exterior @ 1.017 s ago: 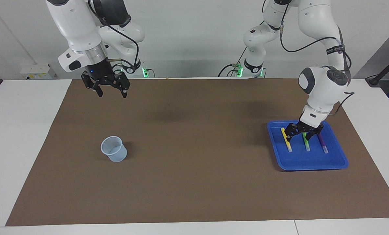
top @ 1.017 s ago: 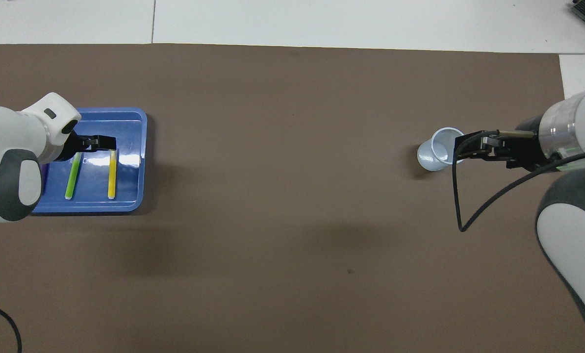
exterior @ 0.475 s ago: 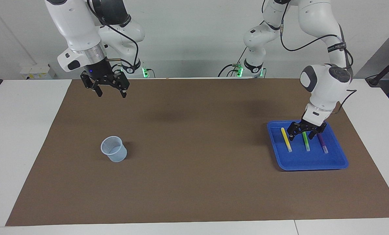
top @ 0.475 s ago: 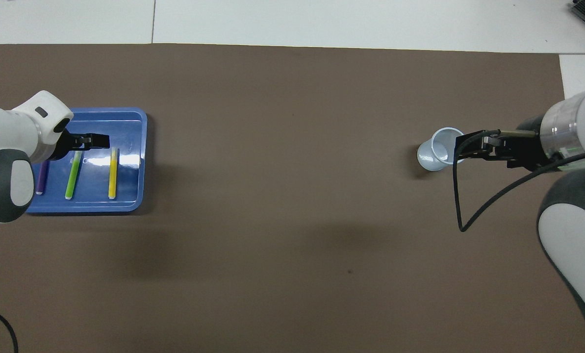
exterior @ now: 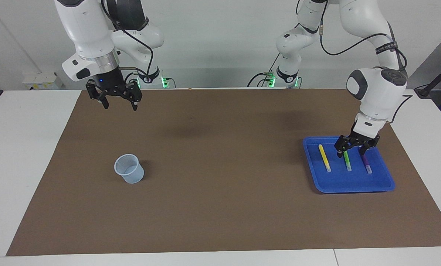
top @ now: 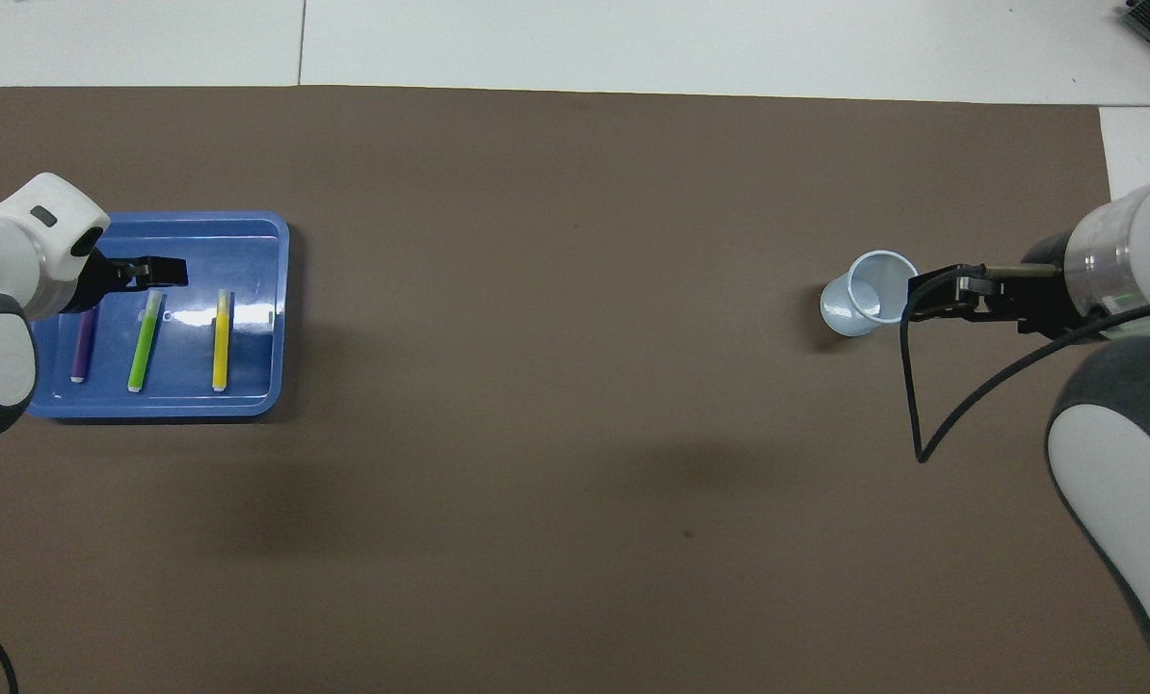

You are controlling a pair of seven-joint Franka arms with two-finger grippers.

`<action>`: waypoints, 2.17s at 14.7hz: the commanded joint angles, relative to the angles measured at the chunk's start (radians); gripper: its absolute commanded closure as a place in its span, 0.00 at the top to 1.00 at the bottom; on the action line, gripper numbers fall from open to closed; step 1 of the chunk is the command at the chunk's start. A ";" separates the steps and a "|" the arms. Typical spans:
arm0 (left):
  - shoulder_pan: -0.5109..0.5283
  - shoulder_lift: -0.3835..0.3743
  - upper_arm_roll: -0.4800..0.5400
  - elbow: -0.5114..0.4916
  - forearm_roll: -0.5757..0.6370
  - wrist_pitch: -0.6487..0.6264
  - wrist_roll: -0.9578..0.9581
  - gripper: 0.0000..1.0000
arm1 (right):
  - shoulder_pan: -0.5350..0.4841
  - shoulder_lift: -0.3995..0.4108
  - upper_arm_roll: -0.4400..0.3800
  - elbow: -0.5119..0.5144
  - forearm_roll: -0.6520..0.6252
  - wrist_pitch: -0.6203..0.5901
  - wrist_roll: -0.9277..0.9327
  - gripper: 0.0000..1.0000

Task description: Right arm passes pens to left for tray arrangement

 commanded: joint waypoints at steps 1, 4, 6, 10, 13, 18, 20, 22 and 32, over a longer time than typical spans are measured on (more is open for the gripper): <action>0.007 -0.037 0.001 0.042 0.017 -0.085 -0.009 1.00 | 0.000 -0.022 -0.009 -0.015 -0.006 -0.009 -0.037 1.00; 0.005 -0.023 0.001 0.155 0.019 -0.208 -0.006 1.00 | -0.014 -0.022 -0.009 -0.015 0.000 0.000 -0.039 1.00; -0.004 -0.026 -0.001 0.168 0.019 -0.223 -0.004 1.00 | -0.016 -0.022 -0.010 -0.015 0.020 0.000 -0.037 1.00; -0.011 -0.048 -0.002 0.197 0.020 -0.272 0.014 1.00 | -0.016 -0.022 -0.010 -0.018 0.028 0.003 -0.037 1.00; -0.146 -0.059 0.101 0.238 0.019 -0.337 0.013 1.00 | -0.013 -0.024 -0.009 -0.021 0.028 0.003 -0.039 1.00; -0.691 -0.125 0.666 0.242 0.010 -0.395 0.021 1.00 | -0.014 -0.025 -0.009 -0.024 0.029 0.002 -0.045 1.00; -0.682 -0.140 0.669 0.252 0.007 -0.426 0.027 1.00 | -0.014 -0.025 -0.009 -0.023 0.028 0.003 -0.047 1.00; -0.633 -0.140 0.651 0.257 0.007 -0.430 0.031 1.00 | -0.014 -0.025 -0.010 -0.024 0.029 0.006 -0.047 1.00; -0.370 -0.164 0.390 0.297 -0.032 -0.551 0.041 1.00 | -0.016 -0.022 -0.009 -0.024 0.029 0.049 -0.045 1.00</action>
